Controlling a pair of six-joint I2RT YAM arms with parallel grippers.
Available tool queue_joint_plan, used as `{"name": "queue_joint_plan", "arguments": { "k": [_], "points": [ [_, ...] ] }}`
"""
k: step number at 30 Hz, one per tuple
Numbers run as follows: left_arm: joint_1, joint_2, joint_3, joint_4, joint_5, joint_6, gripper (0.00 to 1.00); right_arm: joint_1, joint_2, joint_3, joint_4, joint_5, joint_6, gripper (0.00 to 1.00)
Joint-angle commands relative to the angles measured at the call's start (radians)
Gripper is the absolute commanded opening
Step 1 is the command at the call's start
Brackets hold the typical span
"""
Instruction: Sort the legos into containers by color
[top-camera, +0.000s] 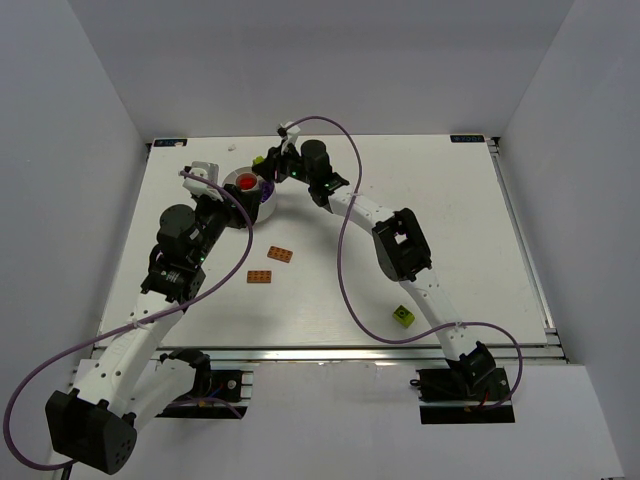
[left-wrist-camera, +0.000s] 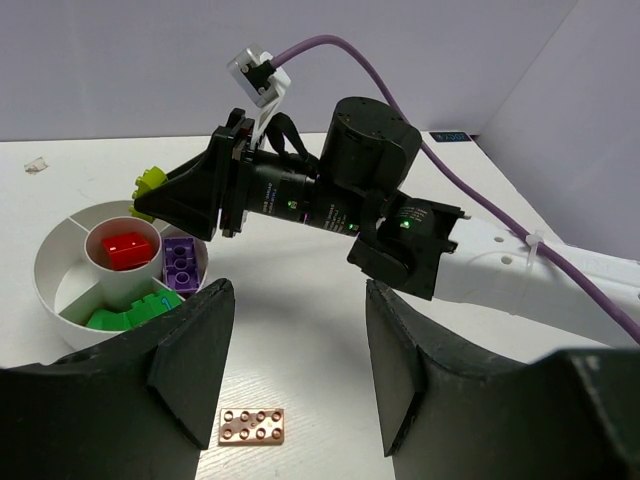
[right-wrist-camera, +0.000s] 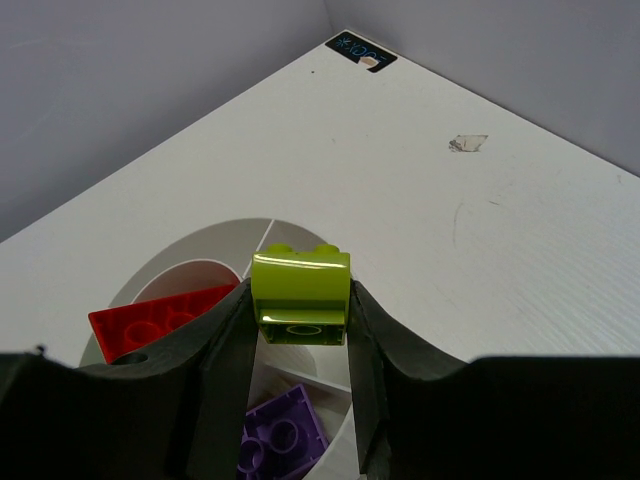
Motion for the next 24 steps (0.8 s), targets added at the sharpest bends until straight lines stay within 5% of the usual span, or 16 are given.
{"name": "queue_joint_plan", "arguments": {
  "k": [1,12,24],
  "points": [
    [0.005,-0.006,0.002,0.011,0.017,-0.004,0.65,0.004,0.001,0.039,0.058,-0.01,0.018,0.0],
    [0.005,-0.006,0.002,0.012,0.022,-0.005,0.65,0.005,0.006,0.029,0.048,-0.01,0.025,0.3],
    [0.005,-0.006,0.0,0.012,0.027,-0.01,0.65,0.004,-0.003,0.021,0.042,-0.001,0.02,0.52]
  ]
}}
